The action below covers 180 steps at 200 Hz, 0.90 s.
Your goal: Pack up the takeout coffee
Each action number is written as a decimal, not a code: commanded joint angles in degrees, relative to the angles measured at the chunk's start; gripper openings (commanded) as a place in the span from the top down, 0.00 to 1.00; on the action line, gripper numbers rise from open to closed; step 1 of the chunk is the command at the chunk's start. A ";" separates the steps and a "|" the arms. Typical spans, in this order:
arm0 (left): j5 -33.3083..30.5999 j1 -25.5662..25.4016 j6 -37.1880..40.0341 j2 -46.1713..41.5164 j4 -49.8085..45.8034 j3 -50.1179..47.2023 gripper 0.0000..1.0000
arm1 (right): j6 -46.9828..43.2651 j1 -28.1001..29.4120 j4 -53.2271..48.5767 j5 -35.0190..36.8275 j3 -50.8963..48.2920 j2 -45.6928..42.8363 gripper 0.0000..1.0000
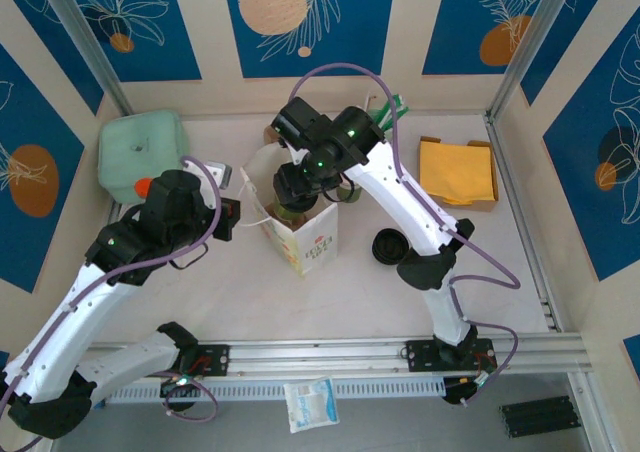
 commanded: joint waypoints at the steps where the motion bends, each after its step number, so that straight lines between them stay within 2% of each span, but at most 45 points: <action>1: -0.26 0.43 -0.57 0.15 1.16 -0.32 1.00 | -0.25 0.33 -4.15 -1.40 -0.66 0.12 0.43; 106: 0.37 0.43 -0.04 0.18 1.51 -0.42 1.00 | -2.94 0.07 -8.76 -0.21 -0.88 5.38 0.44; 180: 0.52 0.42 0.09 1.74 -1.25 0.74 1.00 | -3.86 -1.47 -8.85 -4.17 -3.45 6.05 0.43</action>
